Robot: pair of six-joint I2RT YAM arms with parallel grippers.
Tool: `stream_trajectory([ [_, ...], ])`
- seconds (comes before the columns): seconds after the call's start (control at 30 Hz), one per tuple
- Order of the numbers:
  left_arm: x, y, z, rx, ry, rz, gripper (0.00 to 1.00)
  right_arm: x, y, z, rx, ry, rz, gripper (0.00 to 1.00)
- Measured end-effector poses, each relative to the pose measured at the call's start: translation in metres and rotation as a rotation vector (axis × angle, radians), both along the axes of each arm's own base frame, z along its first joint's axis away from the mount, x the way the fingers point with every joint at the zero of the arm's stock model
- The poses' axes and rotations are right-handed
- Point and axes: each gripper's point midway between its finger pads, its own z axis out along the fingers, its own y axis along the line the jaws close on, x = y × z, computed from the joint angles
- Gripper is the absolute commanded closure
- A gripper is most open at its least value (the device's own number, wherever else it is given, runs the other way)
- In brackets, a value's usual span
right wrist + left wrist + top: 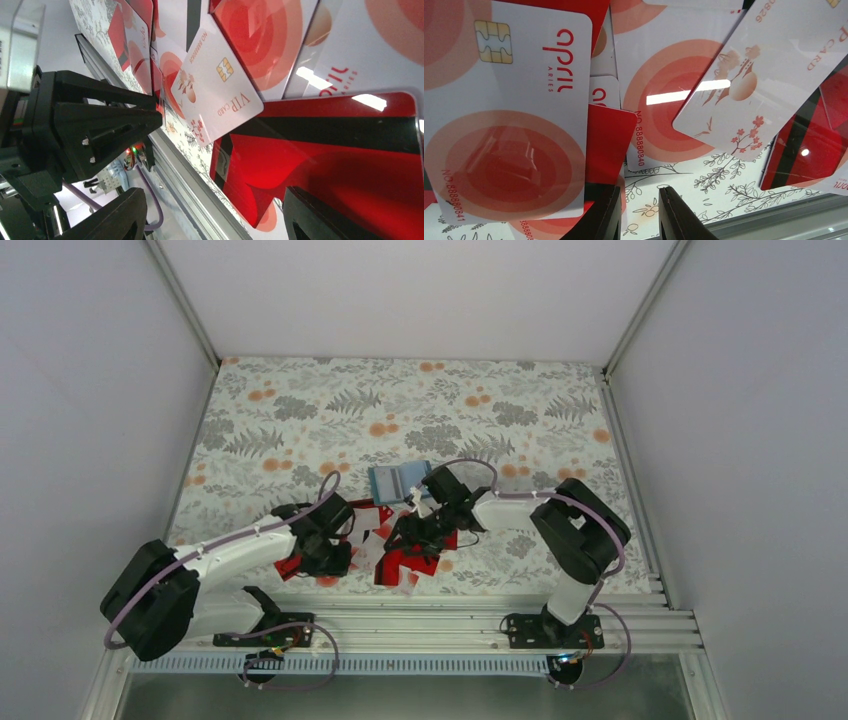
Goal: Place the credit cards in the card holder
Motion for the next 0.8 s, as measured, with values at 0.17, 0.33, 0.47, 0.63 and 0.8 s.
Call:
stream_trajectory([
  [0.17,0.0,-0.002,-0.003,-0.011,0.0,-0.006,0.79,0.002,0.005,0.0,-0.004,-0.009,-0.024,0.31],
  [0.33,0.004,-0.004,-0.003,-0.013,-0.012,-0.003,0.79,0.004,0.01,0.0,-0.015,-0.008,-0.039,0.31],
  [0.47,0.016,-0.006,0.007,0.0,-0.047,0.015,0.78,0.012,0.017,0.004,-0.01,-0.016,-0.059,0.32],
  [0.63,0.028,-0.006,0.012,0.033,-0.081,0.023,0.77,0.018,0.021,0.0,-0.016,-0.002,-0.094,0.32],
  [0.8,0.026,0.0,-0.004,0.098,-0.035,0.023,0.78,0.019,0.023,-0.006,-0.029,0.03,-0.119,0.32],
])
